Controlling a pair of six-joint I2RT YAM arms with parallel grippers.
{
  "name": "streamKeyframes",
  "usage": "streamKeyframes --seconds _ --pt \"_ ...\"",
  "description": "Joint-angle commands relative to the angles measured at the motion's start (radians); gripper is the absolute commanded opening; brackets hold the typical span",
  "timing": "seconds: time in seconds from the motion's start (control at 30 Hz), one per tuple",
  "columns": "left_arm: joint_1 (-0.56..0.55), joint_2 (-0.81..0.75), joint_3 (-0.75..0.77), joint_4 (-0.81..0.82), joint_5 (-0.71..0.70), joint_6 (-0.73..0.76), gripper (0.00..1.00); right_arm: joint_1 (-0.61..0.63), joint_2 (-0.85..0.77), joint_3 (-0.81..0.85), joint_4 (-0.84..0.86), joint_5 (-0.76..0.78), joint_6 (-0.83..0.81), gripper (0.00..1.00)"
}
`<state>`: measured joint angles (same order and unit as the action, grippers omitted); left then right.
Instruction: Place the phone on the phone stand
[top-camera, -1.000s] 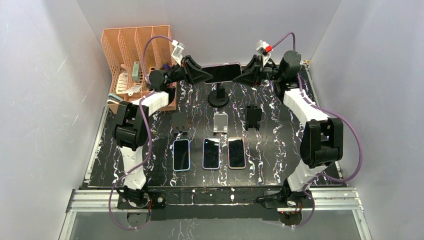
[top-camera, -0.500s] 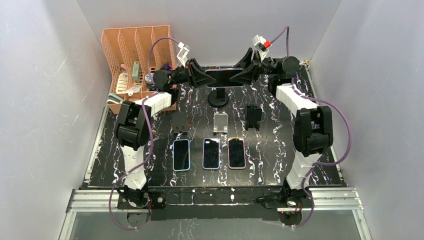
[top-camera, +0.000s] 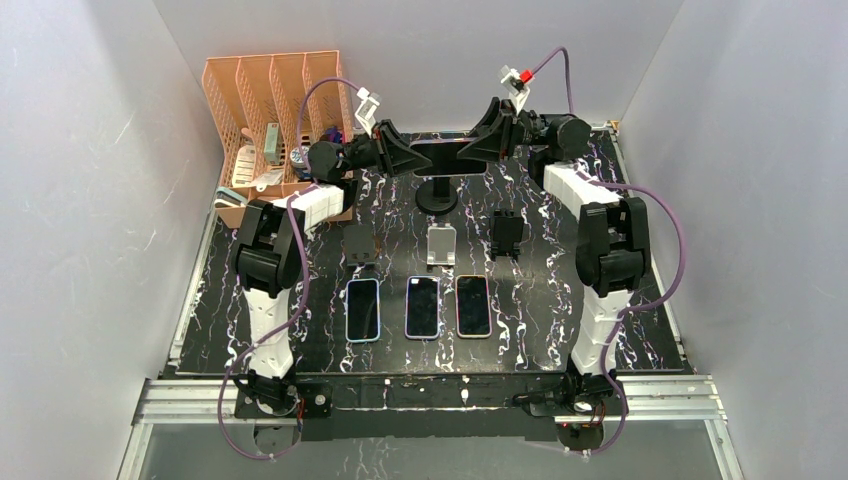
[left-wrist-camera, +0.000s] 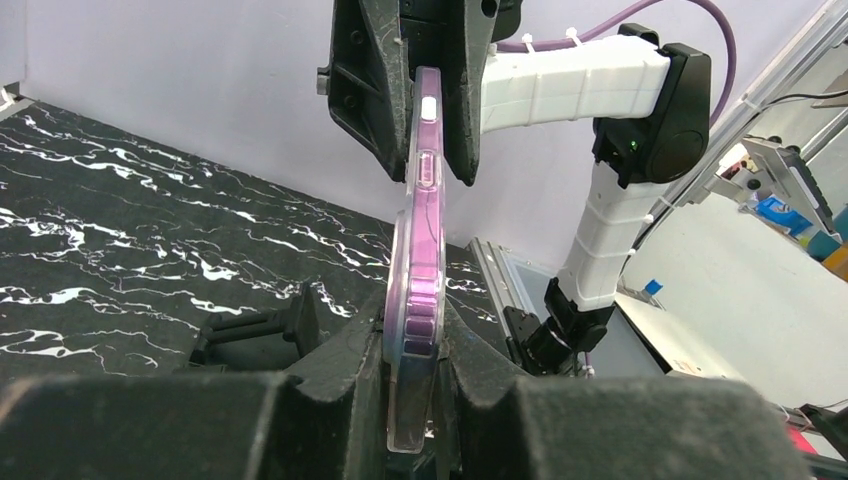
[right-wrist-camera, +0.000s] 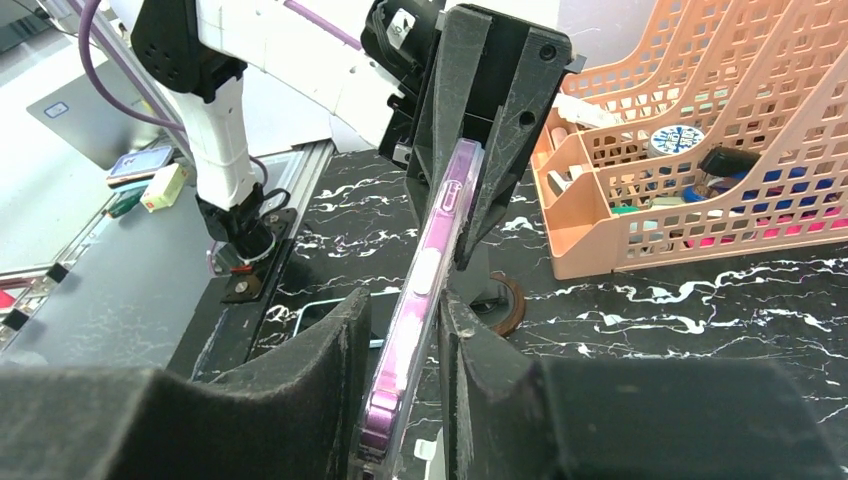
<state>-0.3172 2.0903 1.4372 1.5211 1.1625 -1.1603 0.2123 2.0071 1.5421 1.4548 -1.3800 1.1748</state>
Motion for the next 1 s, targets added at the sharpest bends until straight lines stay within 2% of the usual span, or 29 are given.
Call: streamKeyframes --seconds 0.0,0.1,0.3,0.6,0.97 --pt "0.0 -0.029 0.042 0.27 -0.062 0.007 0.0 0.035 -0.003 0.062 0.212 -0.01 0.043 0.37" --pt "0.001 -0.031 0.042 0.27 -0.071 0.007 0.0 0.039 -0.001 0.053 0.237 0.014 0.048 0.48" --pt "0.0 -0.03 0.051 0.27 -0.089 0.011 0.0 0.048 0.002 0.027 0.289 0.048 0.049 0.6" --pt "0.001 -0.036 0.05 0.269 -0.107 0.019 0.0 0.049 -0.003 -0.037 0.36 0.182 0.005 0.61" --pt "0.002 -0.03 0.05 0.27 -0.113 0.016 0.0 0.049 -0.002 -0.059 0.366 0.258 -0.039 0.56"
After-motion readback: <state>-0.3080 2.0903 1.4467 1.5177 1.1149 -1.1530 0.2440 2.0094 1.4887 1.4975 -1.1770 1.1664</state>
